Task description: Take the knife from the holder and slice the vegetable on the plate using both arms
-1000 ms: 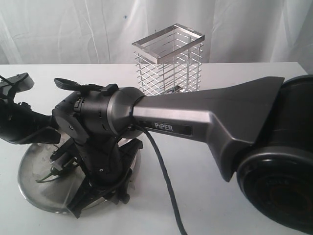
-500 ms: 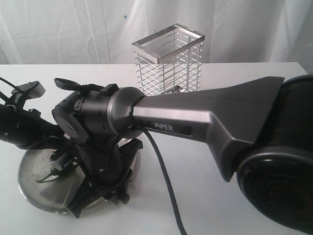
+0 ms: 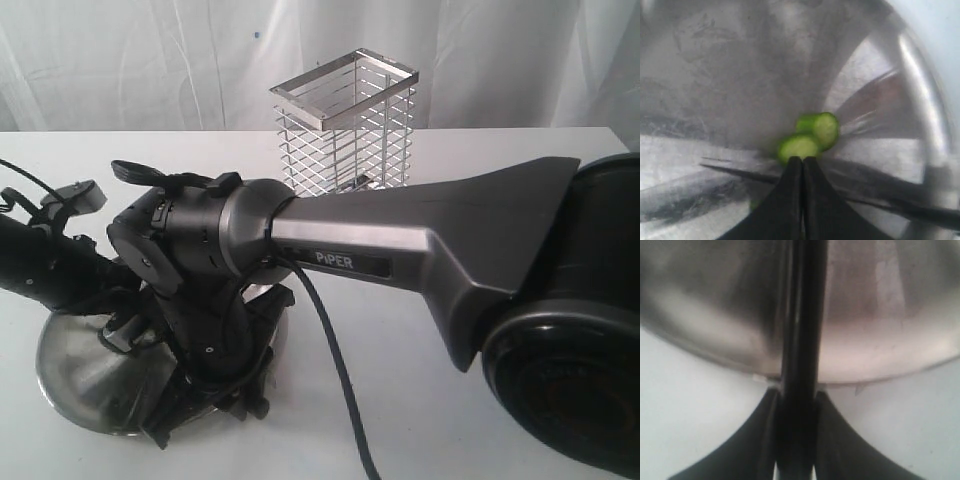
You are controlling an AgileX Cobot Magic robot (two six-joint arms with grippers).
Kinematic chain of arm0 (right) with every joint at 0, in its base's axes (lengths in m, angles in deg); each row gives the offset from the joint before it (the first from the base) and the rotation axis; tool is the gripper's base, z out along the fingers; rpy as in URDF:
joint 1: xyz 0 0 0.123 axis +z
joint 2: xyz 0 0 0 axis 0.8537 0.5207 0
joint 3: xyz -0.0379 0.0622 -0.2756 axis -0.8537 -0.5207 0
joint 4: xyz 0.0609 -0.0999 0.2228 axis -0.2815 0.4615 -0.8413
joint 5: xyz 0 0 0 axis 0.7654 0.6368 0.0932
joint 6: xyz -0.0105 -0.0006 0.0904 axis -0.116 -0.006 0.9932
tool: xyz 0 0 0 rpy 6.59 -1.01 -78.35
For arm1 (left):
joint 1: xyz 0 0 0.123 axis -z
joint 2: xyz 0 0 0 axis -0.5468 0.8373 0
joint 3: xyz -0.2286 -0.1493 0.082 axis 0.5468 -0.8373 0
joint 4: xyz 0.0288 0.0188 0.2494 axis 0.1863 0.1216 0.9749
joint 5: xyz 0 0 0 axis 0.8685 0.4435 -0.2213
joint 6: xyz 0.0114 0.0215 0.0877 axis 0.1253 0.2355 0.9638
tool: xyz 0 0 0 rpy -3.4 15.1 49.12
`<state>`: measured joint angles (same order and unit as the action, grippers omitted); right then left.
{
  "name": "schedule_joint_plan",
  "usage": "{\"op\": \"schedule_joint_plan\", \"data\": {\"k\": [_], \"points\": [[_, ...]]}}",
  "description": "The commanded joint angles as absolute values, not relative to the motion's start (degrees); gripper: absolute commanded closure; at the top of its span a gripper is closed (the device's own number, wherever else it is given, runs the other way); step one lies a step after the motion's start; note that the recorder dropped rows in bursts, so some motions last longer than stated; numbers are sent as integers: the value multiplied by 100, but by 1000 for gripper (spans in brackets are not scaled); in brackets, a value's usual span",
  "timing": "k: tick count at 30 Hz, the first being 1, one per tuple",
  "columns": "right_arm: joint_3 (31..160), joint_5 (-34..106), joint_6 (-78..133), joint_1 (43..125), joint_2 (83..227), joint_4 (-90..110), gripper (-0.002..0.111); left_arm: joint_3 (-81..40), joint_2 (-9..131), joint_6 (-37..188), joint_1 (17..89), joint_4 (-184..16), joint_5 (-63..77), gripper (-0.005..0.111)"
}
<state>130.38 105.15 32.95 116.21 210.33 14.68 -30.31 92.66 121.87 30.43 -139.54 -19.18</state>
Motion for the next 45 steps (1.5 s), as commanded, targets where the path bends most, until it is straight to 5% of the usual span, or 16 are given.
{"op": "schedule_joint_plan", "data": {"k": [1, 15, 34, 41, 45], "points": [[13060, 10383, 3257, 11574, 20975, 1451, 108, -3044, 10037, 12078, 3203, -13616, -1551, 107], [13060, 10437, 3220, 11574, 20927, 1594, 108, -2892, 8420, 11700, 3180, -13536, -1511, 107], [13060, 9856, 3208, 11212, 20756, 1895, 108, -2913, 8047, 11296, 3180, -13457, -1862, 106], [13072, 9230, 2843, 10860, 20895, 1235, 108, -2913, 8036, 11296, 3180, -13593, -1887, 86], [13154, 9039, 2589, 10809, 21007, 747, 108, -2913, 8036, 11296, 3180, -13591, -1937, 84]]}}
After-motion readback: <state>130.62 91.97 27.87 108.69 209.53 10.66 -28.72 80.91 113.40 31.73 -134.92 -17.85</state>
